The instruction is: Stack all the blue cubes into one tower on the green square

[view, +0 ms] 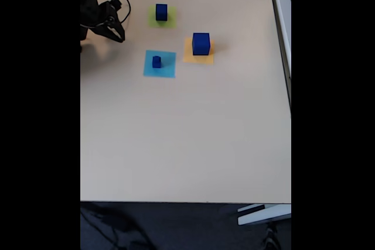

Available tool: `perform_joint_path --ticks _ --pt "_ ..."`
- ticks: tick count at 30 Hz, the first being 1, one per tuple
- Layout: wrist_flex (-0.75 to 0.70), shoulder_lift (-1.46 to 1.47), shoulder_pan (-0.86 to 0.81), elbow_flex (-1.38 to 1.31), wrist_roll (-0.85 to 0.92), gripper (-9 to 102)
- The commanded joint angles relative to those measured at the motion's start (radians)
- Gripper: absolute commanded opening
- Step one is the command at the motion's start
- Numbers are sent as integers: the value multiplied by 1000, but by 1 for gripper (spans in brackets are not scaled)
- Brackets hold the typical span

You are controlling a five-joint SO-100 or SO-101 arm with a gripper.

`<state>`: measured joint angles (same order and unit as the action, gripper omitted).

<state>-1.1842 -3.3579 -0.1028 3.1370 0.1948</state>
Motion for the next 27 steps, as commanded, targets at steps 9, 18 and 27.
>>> perform_joint_path --ticks 9,18,27 --pt "15 -23 -2 -9 -2 4" --pt "15 -23 -2 -9 0 4" --pt "15 -23 11 -9 12 3"
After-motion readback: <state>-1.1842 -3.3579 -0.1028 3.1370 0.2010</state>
